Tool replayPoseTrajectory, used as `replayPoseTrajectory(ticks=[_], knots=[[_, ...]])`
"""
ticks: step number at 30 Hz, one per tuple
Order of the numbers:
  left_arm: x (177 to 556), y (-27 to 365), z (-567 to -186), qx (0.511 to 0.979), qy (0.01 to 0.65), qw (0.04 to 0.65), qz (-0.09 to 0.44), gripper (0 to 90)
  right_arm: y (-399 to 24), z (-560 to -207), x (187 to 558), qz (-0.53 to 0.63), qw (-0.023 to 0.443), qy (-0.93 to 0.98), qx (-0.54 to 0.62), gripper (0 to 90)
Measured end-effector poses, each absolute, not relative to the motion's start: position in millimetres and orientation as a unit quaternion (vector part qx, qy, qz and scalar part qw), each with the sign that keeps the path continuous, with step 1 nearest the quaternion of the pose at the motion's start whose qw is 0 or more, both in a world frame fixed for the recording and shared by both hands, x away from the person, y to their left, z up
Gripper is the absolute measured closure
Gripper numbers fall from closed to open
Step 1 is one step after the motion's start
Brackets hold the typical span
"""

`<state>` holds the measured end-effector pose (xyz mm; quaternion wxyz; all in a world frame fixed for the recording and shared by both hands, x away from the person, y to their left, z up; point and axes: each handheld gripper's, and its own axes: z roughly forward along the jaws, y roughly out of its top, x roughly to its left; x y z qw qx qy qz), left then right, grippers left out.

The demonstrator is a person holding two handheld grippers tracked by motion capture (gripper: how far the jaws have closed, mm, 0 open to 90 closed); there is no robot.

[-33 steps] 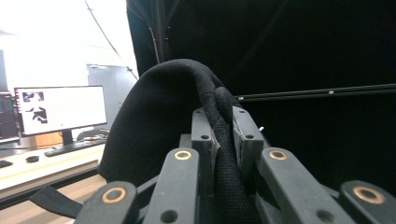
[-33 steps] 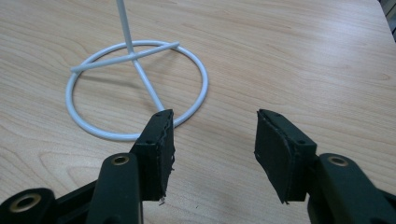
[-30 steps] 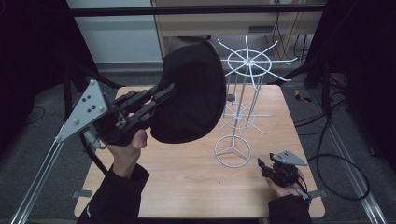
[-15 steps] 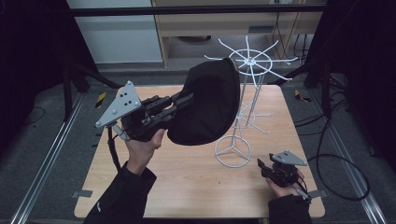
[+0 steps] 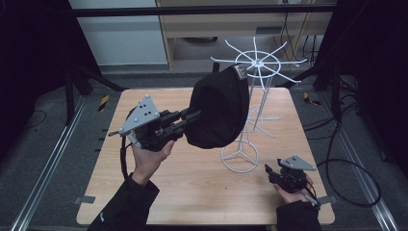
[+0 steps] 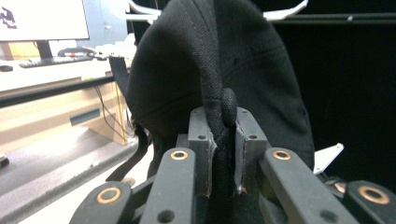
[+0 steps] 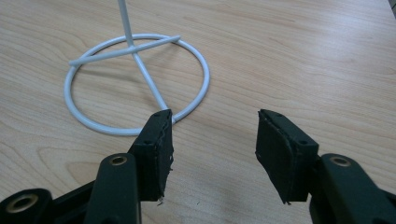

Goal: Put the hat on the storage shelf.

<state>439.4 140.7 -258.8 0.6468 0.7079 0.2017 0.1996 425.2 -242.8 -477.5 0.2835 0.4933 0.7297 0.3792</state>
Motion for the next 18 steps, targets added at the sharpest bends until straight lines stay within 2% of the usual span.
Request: replayPoseTrajectory(ticks=[9, 18], knots=[[444.5, 133.6, -271.7, 0.722, 0.216, 0.627, 0.195, 77.4, -242.4, -478.9, 425.7, 0.379, 0.280, 0.731, 0.494, 44.7], [445.1, 133.3, -276.5, 0.723, 0.222, 0.623, 0.197, 66.7, -241.9, -479.3, 425.9, 0.377, 0.279, 0.732, 0.495, 44.2]])
